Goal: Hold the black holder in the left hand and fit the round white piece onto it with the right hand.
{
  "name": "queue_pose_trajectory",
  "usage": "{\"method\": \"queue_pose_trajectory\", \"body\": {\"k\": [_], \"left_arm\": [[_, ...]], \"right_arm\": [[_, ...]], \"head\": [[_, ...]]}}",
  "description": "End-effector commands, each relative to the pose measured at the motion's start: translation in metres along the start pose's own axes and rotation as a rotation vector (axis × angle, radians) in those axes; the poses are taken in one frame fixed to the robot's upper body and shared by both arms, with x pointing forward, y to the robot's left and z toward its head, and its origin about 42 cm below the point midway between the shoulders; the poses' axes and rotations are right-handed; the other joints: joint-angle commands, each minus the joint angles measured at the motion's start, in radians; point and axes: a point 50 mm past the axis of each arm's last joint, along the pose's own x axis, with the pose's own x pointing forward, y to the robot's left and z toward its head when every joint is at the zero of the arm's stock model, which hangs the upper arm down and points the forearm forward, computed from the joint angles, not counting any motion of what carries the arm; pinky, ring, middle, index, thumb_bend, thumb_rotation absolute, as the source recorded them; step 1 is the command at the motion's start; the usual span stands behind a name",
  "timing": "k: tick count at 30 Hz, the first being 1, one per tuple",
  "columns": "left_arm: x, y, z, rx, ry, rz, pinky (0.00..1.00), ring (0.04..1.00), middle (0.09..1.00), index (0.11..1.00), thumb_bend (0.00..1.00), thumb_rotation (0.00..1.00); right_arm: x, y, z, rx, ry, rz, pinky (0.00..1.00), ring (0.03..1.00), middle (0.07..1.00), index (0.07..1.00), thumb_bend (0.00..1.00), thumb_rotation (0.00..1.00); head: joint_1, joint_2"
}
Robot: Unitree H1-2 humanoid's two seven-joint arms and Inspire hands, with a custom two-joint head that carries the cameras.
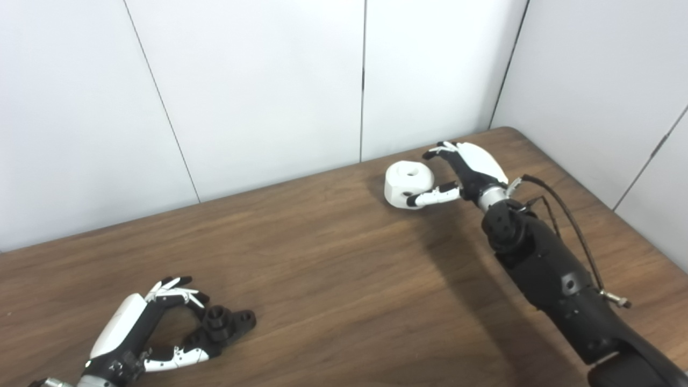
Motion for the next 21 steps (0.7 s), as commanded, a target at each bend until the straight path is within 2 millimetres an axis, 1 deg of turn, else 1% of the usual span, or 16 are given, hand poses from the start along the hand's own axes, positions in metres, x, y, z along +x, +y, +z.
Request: {"method": "queue_pose_trajectory", "body": {"k": [1,6,8,11,12,15,17,20,21], "left_arm": [[0.003,0.019,0.006,0.029,-0.037,0.043,1.0,0.922,0.721,0.482,0.52,0.04],[0.003,0.021,0.007,0.033,-0.04,0.043,1.0,0.92,0.719,0.482,0.52,0.04],[0.002,0.021,0.007,0.033,-0.038,0.042,1.0,0.919,0.718,0.482,0.52,0.04],[0.001,0.021,0.007,0.034,-0.038,0.042,1.0,0.918,0.718,0.482,0.52,0.04],[0.0,0.022,0.007,0.036,-0.035,0.041,1.0,0.917,0.718,0.482,0.52,0.04],[-0.002,0.024,0.01,0.044,-0.034,0.044,1.0,0.916,0.718,0.482,0.52,0.04],[-0.004,0.026,0.01,0.045,-0.037,0.049,1.0,0.916,0.717,0.482,0.52,0.04],[-0.005,0.029,0.009,0.037,-0.041,0.06,1.0,0.915,0.717,0.482,0.52,0.04],[-0.005,0.029,0.008,0.033,-0.044,0.063,1.0,0.915,0.718,0.482,0.52,0.04]], "right_arm": [[0.012,-0.023,0.014,-0.007,-0.059,-0.065,1.0,1.0,0.957,0.796,0.95,0.46],[0.014,-0.018,0.016,-0.017,-0.061,-0.058,1.0,1.0,0.956,0.798,0.95,0.47],[0.015,-0.016,0.017,-0.014,-0.059,-0.059,1.0,1.0,0.958,0.802,0.95,0.48],[0.015,-0.012,0.017,0.005,-0.053,-0.069,1.0,1.0,0.954,0.792,0.92,0.47],[0.015,-0.009,0.016,0.01,-0.051,-0.076,1.0,1.0,0.949,0.776,0.9,0.45],[0.021,0.0,0.009,0.001,-0.062,-0.106,1.0,1.0,0.897,0.642,0.81,0.35],[0.023,0.004,0.008,-0.02,-0.071,-0.12,1.0,0.996,0.853,0.57,0.76,0.29],[0.025,0.003,0.01,-0.047,-0.088,-0.137,1.0,0.977,0.814,0.529,0.71,0.26],[0.025,0.001,0.011,-0.047,-0.094,-0.144,1.0,0.972,0.808,0.508,0.62,0.21]], "head": [[0.002,0.003],[0.004,0.0],[0.004,0.0],[0.015,0.003],[0.016,0.008],[0.016,0.008],[0.018,0.014],[0.014,0.014],[0.014,0.014]]}}
